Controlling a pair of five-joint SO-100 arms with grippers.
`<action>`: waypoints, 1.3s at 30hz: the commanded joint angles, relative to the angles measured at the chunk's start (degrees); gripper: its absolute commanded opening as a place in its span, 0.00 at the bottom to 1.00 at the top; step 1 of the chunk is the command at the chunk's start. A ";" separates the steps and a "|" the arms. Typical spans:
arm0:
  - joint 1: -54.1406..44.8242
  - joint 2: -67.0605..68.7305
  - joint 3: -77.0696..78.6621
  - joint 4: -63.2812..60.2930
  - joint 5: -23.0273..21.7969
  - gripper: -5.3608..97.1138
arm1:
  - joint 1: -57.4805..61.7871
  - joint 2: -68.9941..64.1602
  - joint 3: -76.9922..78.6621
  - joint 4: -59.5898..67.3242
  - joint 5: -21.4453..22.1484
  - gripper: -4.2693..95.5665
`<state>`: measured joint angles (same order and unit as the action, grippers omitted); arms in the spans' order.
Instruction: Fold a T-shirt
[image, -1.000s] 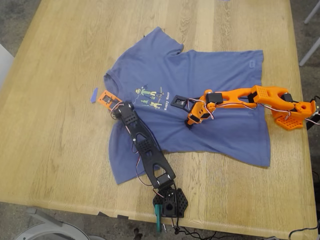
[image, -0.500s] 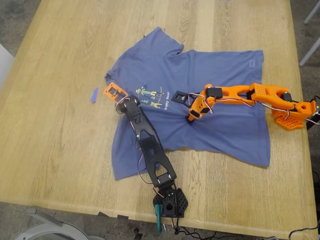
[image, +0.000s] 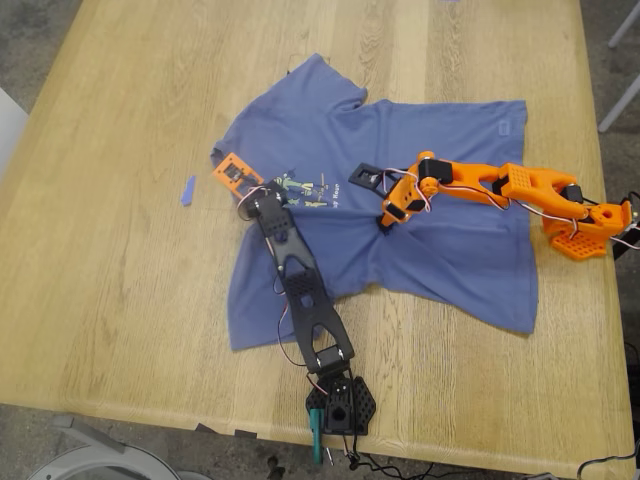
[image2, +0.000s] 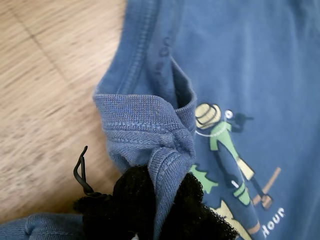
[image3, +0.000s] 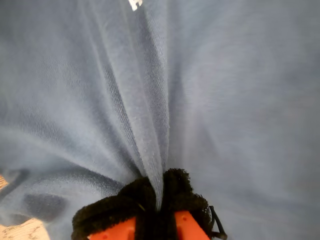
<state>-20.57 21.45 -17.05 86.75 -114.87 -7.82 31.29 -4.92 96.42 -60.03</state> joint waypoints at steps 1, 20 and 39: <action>2.72 13.97 -2.20 -0.70 0.09 0.05 | 1.76 5.01 -3.16 -1.76 0.00 0.04; 18.19 24.52 -2.20 -5.98 0.44 0.05 | 15.64 10.55 -3.16 -20.74 -1.32 0.04; 46.85 22.68 -2.11 -15.64 0.70 0.05 | 32.96 3.08 -3.16 -31.03 -0.35 0.04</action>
<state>22.06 33.66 -16.96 74.18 -114.87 23.38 33.57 -5.27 66.88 -60.73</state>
